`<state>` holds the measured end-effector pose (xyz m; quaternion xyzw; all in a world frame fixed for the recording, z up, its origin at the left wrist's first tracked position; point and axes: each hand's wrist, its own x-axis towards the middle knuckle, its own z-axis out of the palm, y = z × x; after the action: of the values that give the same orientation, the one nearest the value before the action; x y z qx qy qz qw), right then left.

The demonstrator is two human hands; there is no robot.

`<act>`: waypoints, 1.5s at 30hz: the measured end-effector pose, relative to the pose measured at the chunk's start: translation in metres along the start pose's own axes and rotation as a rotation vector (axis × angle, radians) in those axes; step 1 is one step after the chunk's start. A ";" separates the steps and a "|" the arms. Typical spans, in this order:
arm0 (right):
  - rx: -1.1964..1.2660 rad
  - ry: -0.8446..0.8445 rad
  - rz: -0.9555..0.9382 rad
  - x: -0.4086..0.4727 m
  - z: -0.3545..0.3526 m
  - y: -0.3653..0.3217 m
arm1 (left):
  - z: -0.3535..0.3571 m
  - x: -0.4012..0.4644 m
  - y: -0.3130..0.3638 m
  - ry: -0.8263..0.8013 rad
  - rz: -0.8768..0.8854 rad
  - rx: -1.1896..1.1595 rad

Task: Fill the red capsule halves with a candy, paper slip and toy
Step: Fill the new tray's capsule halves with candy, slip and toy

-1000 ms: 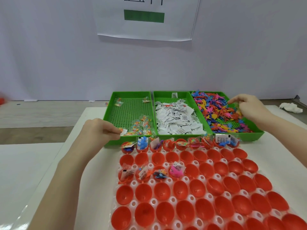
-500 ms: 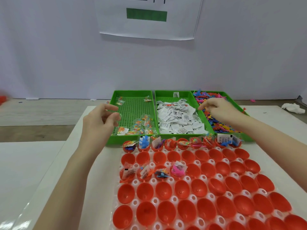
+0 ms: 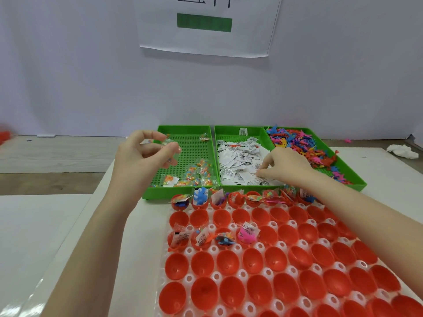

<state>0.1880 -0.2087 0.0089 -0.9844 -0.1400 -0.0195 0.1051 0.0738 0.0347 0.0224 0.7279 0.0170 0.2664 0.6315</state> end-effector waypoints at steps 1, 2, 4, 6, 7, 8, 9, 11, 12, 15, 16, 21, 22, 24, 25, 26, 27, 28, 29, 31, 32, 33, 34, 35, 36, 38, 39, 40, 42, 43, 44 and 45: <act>0.032 -0.014 0.001 -0.001 -0.001 0.002 | 0.000 0.000 0.001 -0.003 0.006 0.005; 0.055 -0.035 -0.002 -0.002 -0.001 0.002 | 0.001 0.000 0.001 -0.005 0.012 0.013; 0.007 -0.065 -0.001 -0.003 0.001 0.001 | 0.001 -0.001 0.001 0.003 0.018 0.025; -0.055 -0.065 -0.006 -0.004 0.004 -0.001 | 0.001 -0.001 0.001 0.008 0.016 0.038; -0.037 -0.063 -0.011 -0.005 0.004 -0.003 | 0.001 -0.001 0.001 0.007 0.011 0.049; 0.000 -0.064 -0.013 -0.005 0.003 -0.004 | 0.001 -0.001 0.000 0.002 0.005 0.059; 0.046 -0.065 -0.008 -0.005 0.002 -0.004 | 0.002 -0.001 0.000 -0.006 -0.002 0.065; 0.137 -0.072 -0.005 -0.004 -0.002 -0.001 | 0.003 -0.001 0.001 -0.027 -0.020 0.069; 0.183 -0.068 -0.007 -0.005 -0.004 0.000 | 0.005 -0.001 0.002 -0.040 -0.030 0.062; 0.312 0.007 0.018 -0.006 -0.008 0.004 | 0.007 -0.003 0.005 -0.076 -0.060 0.017; 0.367 0.026 0.034 -0.007 -0.010 0.005 | 0.008 -0.003 0.006 -0.086 -0.077 -0.003; 0.797 -0.042 0.009 -0.022 -0.026 0.002 | 0.021 -0.010 0.016 -0.232 -0.289 -0.247; 0.864 -0.060 -0.002 -0.027 -0.031 -0.001 | 0.025 -0.012 0.018 -0.276 -0.322 -0.265; 0.891 -0.117 -0.039 -0.040 -0.045 -0.009 | 0.034 -0.017 0.022 -0.345 -0.358 -0.257; 0.852 -0.160 -0.074 -0.048 -0.052 -0.014 | 0.038 -0.019 0.023 -0.369 -0.358 -0.230; 0.810 -0.197 -0.115 -0.056 -0.058 -0.020 | 0.043 -0.022 0.024 -0.392 -0.341 -0.179; 0.775 -0.224 -0.159 -0.063 -0.064 -0.025 | 0.048 -0.025 0.027 -0.418 -0.313 -0.117; 0.745 -0.237 -0.195 -0.070 -0.069 -0.031 | 0.053 -0.029 0.029 -0.447 -0.279 -0.067; 0.720 -0.239 -0.227 -0.076 -0.073 -0.035 | 0.058 -0.033 0.032 -0.480 -0.244 -0.042; 0.674 -0.235 -0.272 -0.084 -0.078 -0.043 | 0.068 -0.040 0.038 -0.550 -0.205 -0.036; 0.649 -0.233 -0.280 -0.087 -0.080 -0.046 | 0.070 -0.042 0.041 -0.577 -0.201 -0.030; 0.618 -0.220 -0.278 -0.089 -0.081 -0.047 | 0.072 -0.043 0.043 -0.594 -0.205 -0.028; 0.584 -0.197 -0.271 -0.091 -0.082 -0.048 | 0.073 -0.044 0.045 -0.611 -0.220 -0.041; 0.550 -0.165 -0.261 -0.092 -0.082 -0.047 | 0.072 -0.044 0.047 -0.634 -0.246 -0.071; 0.515 -0.127 -0.251 -0.093 -0.081 -0.047 | 0.072 -0.044 0.048 -0.658 -0.273 -0.106; 0.464 -0.036 -0.247 -0.095 -0.080 -0.046 | 0.070 -0.045 0.050 -0.684 -0.275 -0.121; 0.453 0.011 -0.252 -0.096 -0.079 -0.045 | 0.070 -0.045 0.050 -0.684 -0.257 -0.104; 0.456 0.050 -0.259 -0.097 -0.078 -0.045 | 0.070 -0.045 0.050 -0.673 -0.244 -0.097; 0.513 0.077 -0.269 -0.101 -0.078 -0.043 | 0.070 -0.045 0.048 -0.625 -0.266 -0.129; 0.581 0.055 -0.265 -0.104 -0.078 -0.042 | 0.070 -0.045 0.048 -0.597 -0.271 -0.139; 0.667 0.014 -0.258 -0.108 -0.079 -0.041 | 0.070 -0.045 0.048 -0.570 -0.266 -0.130; 0.749 -0.030 -0.246 -0.111 -0.080 -0.040 | 0.070 -0.044 0.048 -0.548 -0.255 -0.112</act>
<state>0.0698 -0.2180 0.0872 -0.8539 -0.2557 0.0349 0.4519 0.0495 -0.0551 0.0463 0.7288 -0.0777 -0.0207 0.6800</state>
